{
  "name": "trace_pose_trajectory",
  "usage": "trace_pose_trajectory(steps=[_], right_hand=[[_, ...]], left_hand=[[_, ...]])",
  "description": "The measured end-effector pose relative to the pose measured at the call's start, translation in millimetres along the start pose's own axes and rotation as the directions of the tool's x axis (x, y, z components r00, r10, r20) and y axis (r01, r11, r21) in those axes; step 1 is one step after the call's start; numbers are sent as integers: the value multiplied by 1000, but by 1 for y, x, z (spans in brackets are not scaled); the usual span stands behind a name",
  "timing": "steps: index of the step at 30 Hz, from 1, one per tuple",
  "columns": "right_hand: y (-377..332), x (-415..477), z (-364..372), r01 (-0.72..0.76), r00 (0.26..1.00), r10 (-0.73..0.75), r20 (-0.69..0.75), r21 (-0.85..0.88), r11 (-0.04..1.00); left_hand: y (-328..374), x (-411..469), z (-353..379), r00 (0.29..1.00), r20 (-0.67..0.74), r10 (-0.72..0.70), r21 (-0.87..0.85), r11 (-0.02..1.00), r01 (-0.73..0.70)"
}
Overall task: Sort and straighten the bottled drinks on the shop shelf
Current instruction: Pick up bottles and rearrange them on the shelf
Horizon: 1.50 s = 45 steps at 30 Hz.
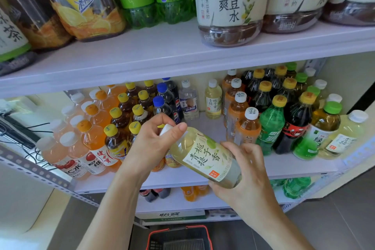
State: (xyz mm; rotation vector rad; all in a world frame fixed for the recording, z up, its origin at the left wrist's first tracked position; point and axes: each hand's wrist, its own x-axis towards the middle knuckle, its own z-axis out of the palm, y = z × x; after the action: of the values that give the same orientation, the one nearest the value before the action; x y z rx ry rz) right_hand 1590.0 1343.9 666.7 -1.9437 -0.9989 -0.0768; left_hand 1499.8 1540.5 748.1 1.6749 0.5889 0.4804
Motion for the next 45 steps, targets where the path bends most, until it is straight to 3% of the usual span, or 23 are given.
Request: trace_pose_trajectory(steps=[4, 7, 10, 12, 14, 16, 21, 31, 39, 45], right_hand=[[4, 3, 1, -8, 1000, 7, -24, -19, 1000], [7, 7, 2, -28, 1000, 28, 9, -40, 999], [12, 15, -1, -16, 990, 31, 137, -106, 994], [15, 22, -7, -18, 982, 40, 184, -121, 992], [19, 29, -15, 1, 990, 22, 137, -165, 986], [23, 39, -25, -6, 999, 15, 37, -217, 976], [39, 64, -39, -80, 993, 48, -109, -310, 947], [63, 94, -29, -116, 993, 104, -52, -375, 920], [74, 87, -17, -95, 990, 52, -128, -355, 930], [75, 81, -17, -77, 989, 33, -144, -308, 948]], left_hand=[[-3, -1, 0, 996, 58, 61, -66, 996, -57], [-3, -2, 4, 994, 49, 102, -22, 995, -101], [-5, 0, 13, 983, 24, 184, 177, 967, -185], [-6, 4, 19, 969, 47, 241, 374, 896, -241], [-11, 9, 24, 957, 82, 279, 591, 760, -272], [-17, 19, 29, 951, 102, 292, 694, 664, -278], [-34, 54, 47, 943, 141, 300, 748, 592, -300], [-58, 144, 85, 956, 198, 216, 842, 462, -279], [-64, 185, 108, 949, 238, 208, 836, 453, -309], [-65, 192, 114, 992, 116, 56, 782, 611, -126]])
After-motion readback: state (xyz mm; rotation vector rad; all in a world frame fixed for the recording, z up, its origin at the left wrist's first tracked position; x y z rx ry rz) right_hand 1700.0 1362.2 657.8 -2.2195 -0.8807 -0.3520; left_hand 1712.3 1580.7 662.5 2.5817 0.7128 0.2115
